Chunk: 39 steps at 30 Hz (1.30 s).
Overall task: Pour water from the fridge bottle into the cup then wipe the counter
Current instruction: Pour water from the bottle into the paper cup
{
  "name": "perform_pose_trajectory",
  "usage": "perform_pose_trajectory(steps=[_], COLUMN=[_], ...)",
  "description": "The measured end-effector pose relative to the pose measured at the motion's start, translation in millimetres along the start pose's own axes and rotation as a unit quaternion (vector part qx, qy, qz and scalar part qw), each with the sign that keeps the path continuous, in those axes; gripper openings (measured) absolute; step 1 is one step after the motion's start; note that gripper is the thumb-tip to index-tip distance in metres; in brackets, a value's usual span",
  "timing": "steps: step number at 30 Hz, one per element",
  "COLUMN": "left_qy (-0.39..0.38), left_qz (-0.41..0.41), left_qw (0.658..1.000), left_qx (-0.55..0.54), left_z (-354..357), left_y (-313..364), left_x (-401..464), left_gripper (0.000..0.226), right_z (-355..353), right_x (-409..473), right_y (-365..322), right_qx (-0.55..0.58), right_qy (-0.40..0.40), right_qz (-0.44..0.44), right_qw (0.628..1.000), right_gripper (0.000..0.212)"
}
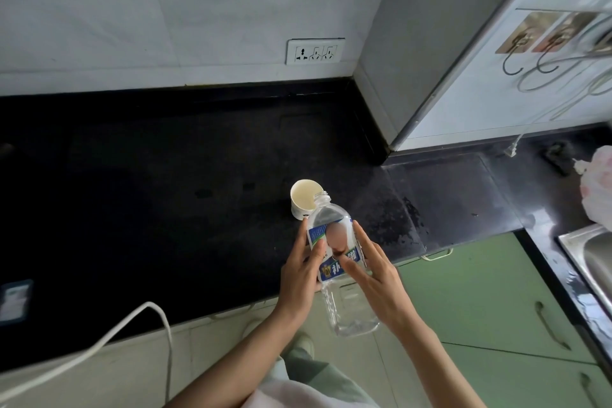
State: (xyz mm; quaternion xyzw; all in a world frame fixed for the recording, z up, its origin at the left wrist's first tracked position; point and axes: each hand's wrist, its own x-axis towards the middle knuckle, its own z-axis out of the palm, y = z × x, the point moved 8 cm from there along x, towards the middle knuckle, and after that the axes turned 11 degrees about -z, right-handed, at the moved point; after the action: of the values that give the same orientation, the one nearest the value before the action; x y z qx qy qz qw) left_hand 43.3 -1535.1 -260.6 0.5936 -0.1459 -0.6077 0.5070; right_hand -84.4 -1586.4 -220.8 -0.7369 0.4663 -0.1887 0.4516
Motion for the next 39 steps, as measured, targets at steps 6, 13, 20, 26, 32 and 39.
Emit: perform_pose_trajectory(steps=[6,13,20,26,32,39], left_qy=[0.0,0.002,0.001,0.005,0.008,0.001], left_qz=[0.003,-0.006,-0.009,-0.01,-0.009,-0.011], left_qw=[1.0,1.0,1.0,1.0,1.0,1.0], left_qx=[-0.001,-0.002,-0.001,0.002,0.007,0.006], left_z=[-2.3,-2.6,-2.0,-2.4,-2.3,-0.2], left_y=[1.6,1.6,3.2,5.3,7.1,8.5], left_x=[-1.0,-2.0,-4.0,-4.8,-6.1,-8.5], left_gripper=[0.048,0.049,0.048,0.048,0.049,0.048], right_z=[0.9,0.4,-0.4,-1.5,-2.6,-2.4], right_x=[0.1,-0.9,-2.7,-2.2,-1.9,-2.7], right_y=[-1.1,-2.9,-2.4,-6.1,-7.3,-7.0], right_qx=[0.001,0.009,0.007,0.006,0.002,-0.006], right_qy=[0.004,0.009,0.012,0.01,0.009,0.001], right_qz=[-0.001,0.002,0.003,0.002,0.001,0.004], right_qw=[1.0,1.0,1.0,1.0,1.0,1.0], right_gripper=[0.062,0.062,0.062,0.062,0.062,0.062])
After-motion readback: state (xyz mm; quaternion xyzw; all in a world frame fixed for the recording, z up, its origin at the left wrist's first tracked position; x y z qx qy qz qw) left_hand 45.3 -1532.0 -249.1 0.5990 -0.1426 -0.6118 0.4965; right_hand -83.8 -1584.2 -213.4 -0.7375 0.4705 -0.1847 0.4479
